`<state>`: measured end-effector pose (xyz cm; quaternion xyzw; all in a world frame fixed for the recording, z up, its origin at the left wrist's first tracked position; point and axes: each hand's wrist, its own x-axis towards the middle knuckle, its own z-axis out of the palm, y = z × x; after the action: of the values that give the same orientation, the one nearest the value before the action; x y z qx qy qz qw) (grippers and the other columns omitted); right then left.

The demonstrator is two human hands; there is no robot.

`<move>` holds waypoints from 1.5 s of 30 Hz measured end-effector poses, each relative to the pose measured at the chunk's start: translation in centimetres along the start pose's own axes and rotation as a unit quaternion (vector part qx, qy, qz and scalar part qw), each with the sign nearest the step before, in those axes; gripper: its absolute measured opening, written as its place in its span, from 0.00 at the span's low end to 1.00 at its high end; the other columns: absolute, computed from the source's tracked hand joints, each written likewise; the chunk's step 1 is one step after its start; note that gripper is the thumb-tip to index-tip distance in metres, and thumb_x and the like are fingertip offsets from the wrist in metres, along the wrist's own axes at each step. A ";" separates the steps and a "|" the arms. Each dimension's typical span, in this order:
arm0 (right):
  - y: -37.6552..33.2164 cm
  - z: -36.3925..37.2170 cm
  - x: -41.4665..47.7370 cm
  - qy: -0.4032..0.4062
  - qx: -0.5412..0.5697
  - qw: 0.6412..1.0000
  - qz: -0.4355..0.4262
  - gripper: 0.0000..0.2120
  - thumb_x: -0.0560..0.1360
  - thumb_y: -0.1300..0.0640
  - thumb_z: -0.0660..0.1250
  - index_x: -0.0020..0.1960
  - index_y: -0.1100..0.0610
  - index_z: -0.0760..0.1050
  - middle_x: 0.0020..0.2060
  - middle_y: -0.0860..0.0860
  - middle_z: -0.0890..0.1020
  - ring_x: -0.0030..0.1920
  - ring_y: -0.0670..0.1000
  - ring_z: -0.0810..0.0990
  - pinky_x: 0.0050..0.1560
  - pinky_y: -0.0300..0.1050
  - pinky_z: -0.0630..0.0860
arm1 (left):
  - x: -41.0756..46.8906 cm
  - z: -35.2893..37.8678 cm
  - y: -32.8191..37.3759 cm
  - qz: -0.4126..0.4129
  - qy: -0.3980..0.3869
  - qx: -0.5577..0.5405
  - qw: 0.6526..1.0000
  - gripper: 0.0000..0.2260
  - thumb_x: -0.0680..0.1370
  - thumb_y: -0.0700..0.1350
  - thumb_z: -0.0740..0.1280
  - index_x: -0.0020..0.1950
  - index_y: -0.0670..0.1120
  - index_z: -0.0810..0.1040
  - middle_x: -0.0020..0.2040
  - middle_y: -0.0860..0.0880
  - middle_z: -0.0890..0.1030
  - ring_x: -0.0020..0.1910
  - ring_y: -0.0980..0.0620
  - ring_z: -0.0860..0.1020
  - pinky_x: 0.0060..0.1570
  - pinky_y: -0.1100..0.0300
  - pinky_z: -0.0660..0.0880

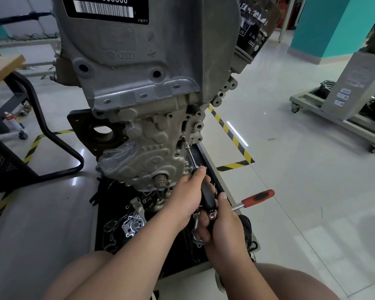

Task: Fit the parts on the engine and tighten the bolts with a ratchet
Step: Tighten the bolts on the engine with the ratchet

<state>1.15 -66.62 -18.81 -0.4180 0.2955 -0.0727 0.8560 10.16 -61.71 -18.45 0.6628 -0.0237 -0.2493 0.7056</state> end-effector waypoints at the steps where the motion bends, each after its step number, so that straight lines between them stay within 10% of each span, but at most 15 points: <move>1: -0.1 0.1 0.1 -0.011 0.042 0.999 0.024 0.20 0.83 0.44 0.53 0.45 0.55 0.78 0.24 0.53 0.67 0.19 0.49 0.59 0.23 0.41 0.64 | 0.0 0.0 0.0 0.000 -0.008 -0.007 1.000 0.17 0.81 0.55 0.60 0.41 0.44 0.76 0.31 0.48 0.81 0.29 0.51 0.79 0.33 0.61 0.75; 8: -1.1 0.1 0.0 -0.085 0.272 0.943 0.170 0.26 0.81 0.43 0.54 0.37 0.52 0.83 0.20 0.48 0.64 0.13 0.44 0.58 0.17 0.33 0.58 | -0.4 0.2 0.1 0.020 -0.018 0.029 0.999 0.18 0.82 0.56 0.58 0.39 0.47 0.76 0.32 0.51 0.81 0.33 0.56 0.78 0.39 0.64 0.74; 17: -1.3 0.0 -0.2 -0.107 0.272 0.939 0.181 0.30 0.81 0.42 0.52 0.29 0.51 0.82 0.19 0.47 0.64 0.13 0.43 0.58 0.17 0.34 0.58 | -0.4 0.6 -0.2 0.011 -0.004 -0.001 1.000 0.15 0.82 0.54 0.60 0.42 0.45 0.73 0.32 0.49 0.82 0.32 0.52 0.79 0.39 0.58 0.77; 27: -0.2 -0.5 0.1 -0.001 -0.039 0.999 -0.008 0.21 0.83 0.43 0.51 0.51 0.43 0.82 0.24 0.53 0.71 0.19 0.49 0.63 0.23 0.41 0.65 | -0.4 1.0 -0.5 0.021 0.043 0.051 0.998 0.15 0.82 0.55 0.58 0.45 0.45 0.75 0.33 0.51 0.83 0.29 0.53 0.80 0.27 0.65 0.73; 31: 0.2 -1.0 0.2 0.037 -0.236 0.958 -0.159 0.16 0.80 0.44 0.55 0.53 0.49 0.79 0.30 0.45 0.79 0.30 0.43 0.76 0.33 0.40 0.72 | 0.0 0.8 -0.9 0.026 0.076 0.093 0.992 0.16 0.81 0.57 0.60 0.43 0.47 0.78 0.40 0.47 0.84 0.42 0.47 0.82 0.45 0.54 0.78; 38: 0.2 -1.1 0.0 0.030 -0.463 0.851 -0.248 0.28 0.73 0.35 0.51 0.66 0.46 0.70 0.41 0.23 0.72 0.47 0.35 0.78 0.47 0.46 0.76 | -0.4 0.5 -0.5 0.006 0.030 0.017 0.999 0.15 0.81 0.53 0.60 0.42 0.44 0.74 0.34 0.48 0.81 0.36 0.48 0.79 0.41 0.55 0.77; 45: 0.4 -0.6 0.1 0.050 -0.225 0.964 -0.129 0.18 0.79 0.39 0.52 0.43 0.42 0.79 0.32 0.43 0.83 0.32 0.42 0.80 0.38 0.51 0.78 | -0.3 0.9 -0.3 -0.010 0.035 -0.052 0.998 0.15 0.82 0.53 0.59 0.44 0.44 0.74 0.31 0.49 0.80 0.30 0.51 0.78 0.32 0.61 0.76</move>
<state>0.87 -66.81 -19.43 -0.6305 0.2899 -0.1349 0.7072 9.52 -62.44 -18.51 0.6336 0.0208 -0.2333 0.7373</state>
